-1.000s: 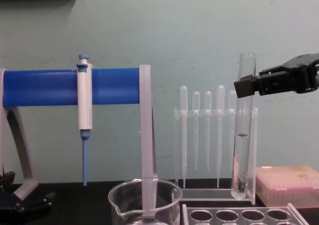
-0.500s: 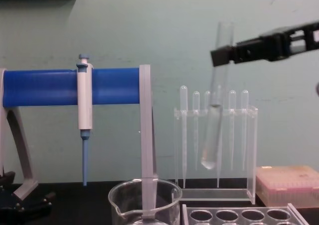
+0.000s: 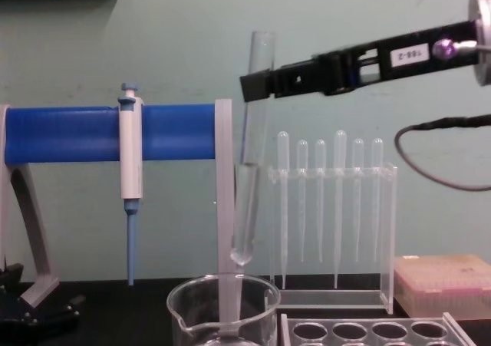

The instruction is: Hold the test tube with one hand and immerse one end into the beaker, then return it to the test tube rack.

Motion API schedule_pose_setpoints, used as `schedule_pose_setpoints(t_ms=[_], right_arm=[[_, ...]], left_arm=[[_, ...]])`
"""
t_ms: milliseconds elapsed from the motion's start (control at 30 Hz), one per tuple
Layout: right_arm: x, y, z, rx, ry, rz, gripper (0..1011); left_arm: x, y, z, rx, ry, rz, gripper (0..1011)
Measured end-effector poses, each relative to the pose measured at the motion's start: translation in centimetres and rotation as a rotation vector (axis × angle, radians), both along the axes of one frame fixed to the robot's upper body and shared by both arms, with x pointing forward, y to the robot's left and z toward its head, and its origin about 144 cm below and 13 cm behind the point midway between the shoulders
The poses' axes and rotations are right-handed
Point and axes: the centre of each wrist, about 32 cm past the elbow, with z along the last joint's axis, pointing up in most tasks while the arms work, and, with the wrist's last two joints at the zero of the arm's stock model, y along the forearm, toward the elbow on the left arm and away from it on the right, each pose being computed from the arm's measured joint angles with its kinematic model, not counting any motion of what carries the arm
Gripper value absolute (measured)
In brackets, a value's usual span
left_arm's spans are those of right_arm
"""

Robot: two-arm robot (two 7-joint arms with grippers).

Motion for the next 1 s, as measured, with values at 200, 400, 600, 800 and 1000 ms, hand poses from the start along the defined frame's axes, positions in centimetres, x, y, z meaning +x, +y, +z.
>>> schedule_pose_setpoints(t_ms=[200, 400, 600, 800, 1000], right_arm=[[0.5, 0.8, -1.4, -0.005, 0.014, 0.009, 239], [1.0, 1.2, -3.1, -0.003, 0.025, 0.004, 239], [1.1, 1.4, -5.1, -0.004, 0.047, -0.01, 239], [1.1, 1.7, -6.6, -0.014, 0.064, -0.016, 239], [1.0, 2.0, -7.7, -0.027, 0.064, -0.027, 239]], left_arm=[[0.0, 0.0, 0.0, 0.0, 0.0, 0.0, 1000], [0.0, 0.0, 0.0, 0.0, 0.0, 0.0, 1000], [0.0, 0.0, 0.0, 0.0, 0.0, 0.0, 1000], [0.0, 0.0, 0.0, 0.0, 0.0, 0.0, 1000], [0.0, 0.0, 0.0, 0.0, 0.0, 0.0, 1000]])
